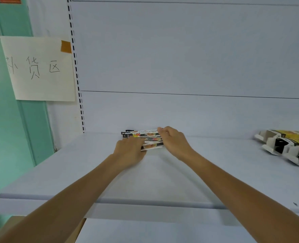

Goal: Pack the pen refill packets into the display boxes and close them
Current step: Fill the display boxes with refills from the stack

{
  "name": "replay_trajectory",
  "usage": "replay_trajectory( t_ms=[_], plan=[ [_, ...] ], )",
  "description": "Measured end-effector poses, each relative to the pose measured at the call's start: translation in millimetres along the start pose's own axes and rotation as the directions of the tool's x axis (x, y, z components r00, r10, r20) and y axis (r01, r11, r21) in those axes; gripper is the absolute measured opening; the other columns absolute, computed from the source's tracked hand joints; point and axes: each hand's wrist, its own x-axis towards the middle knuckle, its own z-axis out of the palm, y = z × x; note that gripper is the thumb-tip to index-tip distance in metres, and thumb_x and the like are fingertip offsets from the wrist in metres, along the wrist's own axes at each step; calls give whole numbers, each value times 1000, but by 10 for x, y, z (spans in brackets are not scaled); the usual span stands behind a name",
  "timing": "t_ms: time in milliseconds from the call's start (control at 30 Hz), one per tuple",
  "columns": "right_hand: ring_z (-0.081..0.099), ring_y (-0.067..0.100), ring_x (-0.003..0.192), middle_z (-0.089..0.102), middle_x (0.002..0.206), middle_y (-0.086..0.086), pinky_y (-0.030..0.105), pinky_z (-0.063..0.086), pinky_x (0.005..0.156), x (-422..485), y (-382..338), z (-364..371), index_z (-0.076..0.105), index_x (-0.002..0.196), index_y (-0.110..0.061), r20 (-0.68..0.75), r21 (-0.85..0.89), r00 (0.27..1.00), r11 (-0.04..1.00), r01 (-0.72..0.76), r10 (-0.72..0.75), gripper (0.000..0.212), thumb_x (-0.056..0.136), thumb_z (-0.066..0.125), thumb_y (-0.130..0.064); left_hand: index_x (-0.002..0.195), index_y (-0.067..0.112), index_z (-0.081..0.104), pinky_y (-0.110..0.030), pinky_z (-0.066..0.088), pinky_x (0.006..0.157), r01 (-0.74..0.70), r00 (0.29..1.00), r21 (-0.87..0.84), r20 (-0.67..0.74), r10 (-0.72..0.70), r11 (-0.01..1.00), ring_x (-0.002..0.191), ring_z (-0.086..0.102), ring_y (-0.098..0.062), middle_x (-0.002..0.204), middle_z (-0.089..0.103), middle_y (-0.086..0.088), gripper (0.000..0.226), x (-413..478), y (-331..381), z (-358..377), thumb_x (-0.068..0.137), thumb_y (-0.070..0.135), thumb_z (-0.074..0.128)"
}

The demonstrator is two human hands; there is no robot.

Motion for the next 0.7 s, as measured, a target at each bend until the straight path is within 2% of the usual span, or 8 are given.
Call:
replay_trajectory(
  t_ms=[133,200,267,367,467,567,633,700],
  plan=[
    [51,22,70,57,76,11,30,36,62,51,79,-35,56,79,-1,-170,-118,981,990,76,-95,42,97,37,-34,109,15,55,-32,38,80,-15,1000,1,17,15,1000,111,53,-26,118,57,-6,34,6,88,18,95,43,42],
    [51,26,66,59,71,12,32,38,63,22,165,-107,57,72,-1,-87,-186,994,981,55,-72,52,96,37,-43,114,16,54,-31,40,83,-24,1000,-9,8,24,1000,112,53,-26,120,57,-5,36,15,90,20,93,44,46],
    [46,26,57,50,61,7,32,38,59,-35,249,-132,53,67,1,21,-171,997,982,77,-74,56,93,42,-47,117,18,53,-31,39,82,-33,999,-16,-2,33,999,113,52,-25,120,57,-4,37,47,113,27,92,44,48],
    [33,13,50,41,53,0,22,26,49,-71,347,-170,56,63,-2,35,-185,991,974,132,-128,44,88,56,-39,112,16,50,-32,39,78,-65,998,-34,-3,65,997,109,54,-25,116,59,-4,35,117,214,47,91,43,50],
    [45,8,53,58,60,-1,16,33,50,-31,460,-352,70,71,-6,-88,-89,994,995,51,-59,28,81,66,-32,116,16,44,-33,37,75,-194,981,-109,-5,194,975,107,53,-25,116,58,-3,40,138,410,94,89,45,51],
    [54,2,63,65,72,-6,5,37,55,-55,570,-626,74,79,-11,-171,9,985,1000,-15,16,19,80,70,-29,116,19,42,-33,36,76,-291,957,-180,-43,288,940,107,53,-24,114,56,-1,39,147,650,122,91,49,47],
    [53,4,67,63,73,-6,5,36,59,-107,653,-793,73,84,-10,-200,-47,980,999,6,-15,24,85,64,-32,104,18,42,-34,37,72,-295,955,-171,-64,289,940,101,55,-25,106,59,-2,33,210,798,95,93,49,41],
    [53,10,82,62,87,-3,9,36,71,-155,765,-978,71,95,-9,-220,-106,974,994,36,-59,30,92,53,-33,105,15,45,-34,38,73,-306,951,-100,-72,300,947,101,56,-26,104,60,-5,38,288,958,66,94,51,38]
  ],
)
